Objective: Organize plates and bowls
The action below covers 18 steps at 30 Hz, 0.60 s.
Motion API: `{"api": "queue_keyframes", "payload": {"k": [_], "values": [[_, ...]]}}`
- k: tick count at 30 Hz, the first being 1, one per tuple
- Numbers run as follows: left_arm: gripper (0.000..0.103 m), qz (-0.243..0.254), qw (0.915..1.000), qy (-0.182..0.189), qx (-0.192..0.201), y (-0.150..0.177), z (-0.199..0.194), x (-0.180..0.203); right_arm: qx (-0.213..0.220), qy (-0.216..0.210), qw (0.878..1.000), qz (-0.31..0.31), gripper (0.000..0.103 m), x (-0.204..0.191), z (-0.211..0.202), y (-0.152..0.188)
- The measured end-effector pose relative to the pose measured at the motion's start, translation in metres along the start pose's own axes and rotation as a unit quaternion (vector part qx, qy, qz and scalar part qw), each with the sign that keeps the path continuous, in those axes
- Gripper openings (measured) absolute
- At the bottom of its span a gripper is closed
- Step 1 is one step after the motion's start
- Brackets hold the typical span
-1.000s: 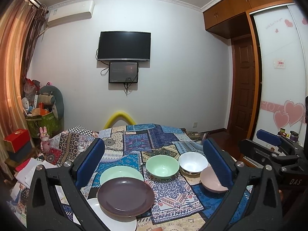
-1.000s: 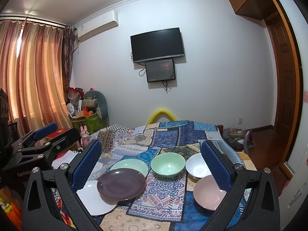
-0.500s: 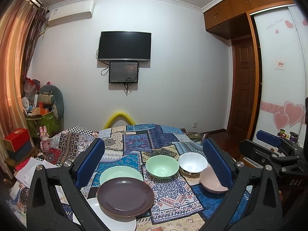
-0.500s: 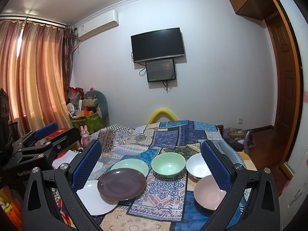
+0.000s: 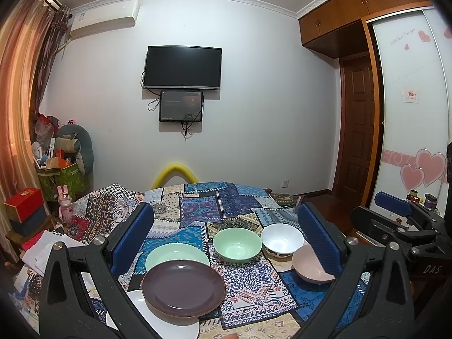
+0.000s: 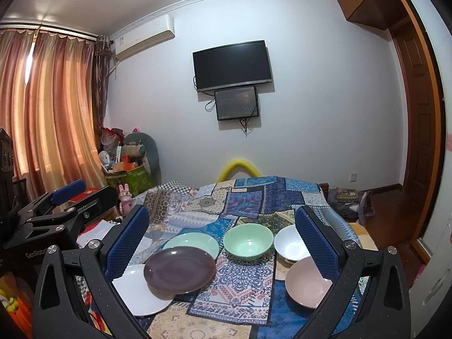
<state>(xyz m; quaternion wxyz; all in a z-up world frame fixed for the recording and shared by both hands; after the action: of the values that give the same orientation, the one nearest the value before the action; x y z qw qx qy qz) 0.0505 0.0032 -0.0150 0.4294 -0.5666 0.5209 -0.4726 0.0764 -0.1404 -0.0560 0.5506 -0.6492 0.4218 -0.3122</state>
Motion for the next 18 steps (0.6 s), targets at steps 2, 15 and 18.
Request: {"api": "queue_keyframes", "payload": {"k": [2,15,18], "values": [[0.103,-0.001,1.0,0.0,0.0,0.0,0.0,0.0,0.0,-0.001,1.0,0.0,0.103,0.0,0.0,0.0],[0.103,-0.003,1.0,-0.002,-0.005,0.002,0.006,-0.002,-0.006,-0.004,1.0,0.003,0.103,-0.001,0.006,0.005],[0.103,-0.002,1.0,-0.005,-0.008,0.005,0.011,-0.006,-0.014,-0.005,1.0,0.005,0.103,-0.002,0.013,0.009]]}}
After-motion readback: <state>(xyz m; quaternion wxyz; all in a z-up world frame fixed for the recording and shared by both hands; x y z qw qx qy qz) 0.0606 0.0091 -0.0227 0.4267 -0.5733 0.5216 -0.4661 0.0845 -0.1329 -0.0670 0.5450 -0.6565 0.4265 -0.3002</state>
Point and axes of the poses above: each gripper's, at about its wrist camera, not at the fingertips, and z roughly the way its jaws point, x to its right, y to its underside, the point moved 5 cm from there along z, roughly the way its jaws point, and after that the axes turned 3 degrees about -z, right-handed, at the moved point
